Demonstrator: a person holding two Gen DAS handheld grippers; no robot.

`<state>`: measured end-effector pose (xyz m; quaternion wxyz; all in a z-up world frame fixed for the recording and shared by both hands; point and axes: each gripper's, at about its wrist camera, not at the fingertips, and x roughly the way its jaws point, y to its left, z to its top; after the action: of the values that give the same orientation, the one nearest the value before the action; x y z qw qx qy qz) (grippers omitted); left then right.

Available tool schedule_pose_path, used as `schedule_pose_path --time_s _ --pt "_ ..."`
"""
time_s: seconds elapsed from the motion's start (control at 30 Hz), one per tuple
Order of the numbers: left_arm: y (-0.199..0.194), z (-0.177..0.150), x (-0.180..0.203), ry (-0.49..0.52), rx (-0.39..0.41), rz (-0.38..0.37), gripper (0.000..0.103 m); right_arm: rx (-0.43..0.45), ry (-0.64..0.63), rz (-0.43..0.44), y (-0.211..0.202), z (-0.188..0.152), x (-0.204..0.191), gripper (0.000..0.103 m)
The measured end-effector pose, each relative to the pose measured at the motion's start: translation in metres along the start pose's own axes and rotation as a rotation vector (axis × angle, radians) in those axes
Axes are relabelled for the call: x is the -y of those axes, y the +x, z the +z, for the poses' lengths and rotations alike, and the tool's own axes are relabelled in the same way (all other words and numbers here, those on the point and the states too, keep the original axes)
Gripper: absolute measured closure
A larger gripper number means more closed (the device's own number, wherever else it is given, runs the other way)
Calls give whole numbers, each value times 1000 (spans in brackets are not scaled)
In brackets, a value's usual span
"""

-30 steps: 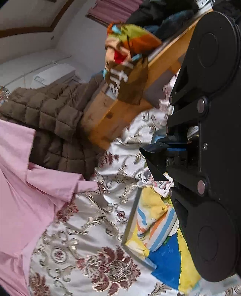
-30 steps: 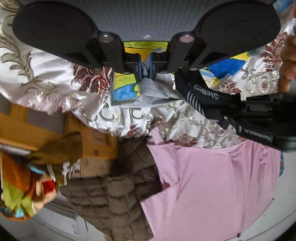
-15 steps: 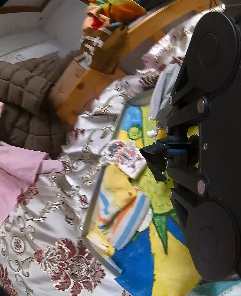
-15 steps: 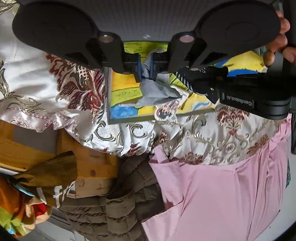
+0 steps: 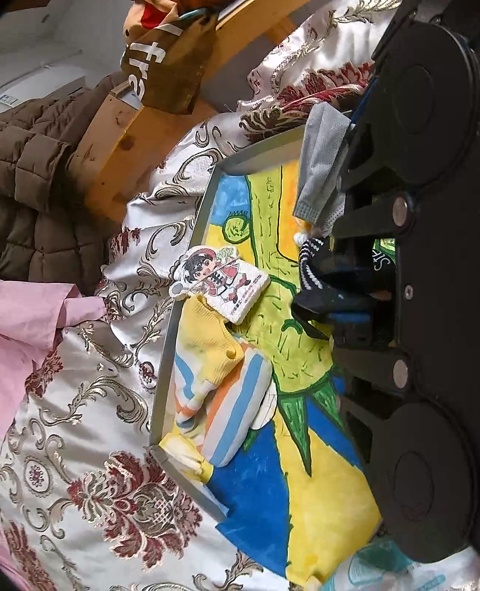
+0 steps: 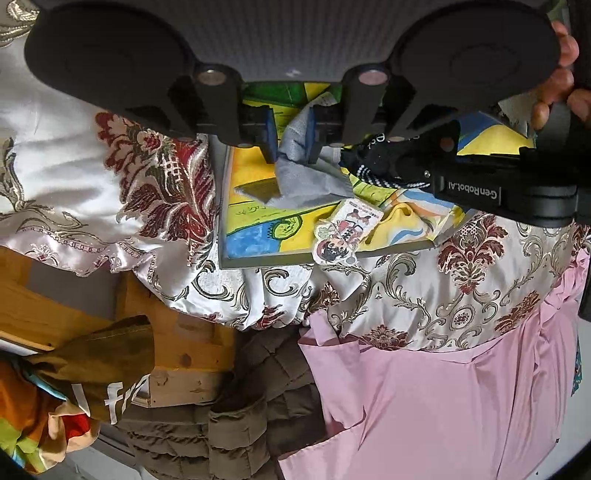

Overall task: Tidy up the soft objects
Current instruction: 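Open the left tool to drop the black sock while the right releases the mask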

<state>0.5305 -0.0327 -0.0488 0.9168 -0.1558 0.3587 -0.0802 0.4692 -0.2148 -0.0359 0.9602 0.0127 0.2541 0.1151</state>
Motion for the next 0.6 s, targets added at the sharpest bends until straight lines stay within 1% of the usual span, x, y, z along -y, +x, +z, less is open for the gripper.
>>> schedule_pose_path --time_s 0.07,0.1,0.17,0.23,0.3,0.47,0.5,0.53,0.6 --pt "-4 -1 1 4 12 16 62 5 -5 -3 -3 0 1 77" --pt "-6 -1 2 8 18 20 60 10 -7 -8 -6 1 1 72" --pt "-12 -1 2 13 34 27 47 19 -8 -10 -12 2 3 68" --pt "-19 -2 3 13 53 33 39 27 -16 -14 -18 3 5 60" --pt "-27 -2 3 8 66 31 38 37 -14 -19 -25 4 7 56" --pt "-53 -7 7 5 98 22 26 92 -16 -22 -52 14 9 38" --pt "-60 -9 8 11 110 25 24 103 -19 -22 -57 16 8 31" --pt "-67 -10 9 18 122 28 20 115 -22 -24 -64 17 7 26" --pt "-82 -14 13 38 152 36 18 140 -37 -30 -76 19 5 21"
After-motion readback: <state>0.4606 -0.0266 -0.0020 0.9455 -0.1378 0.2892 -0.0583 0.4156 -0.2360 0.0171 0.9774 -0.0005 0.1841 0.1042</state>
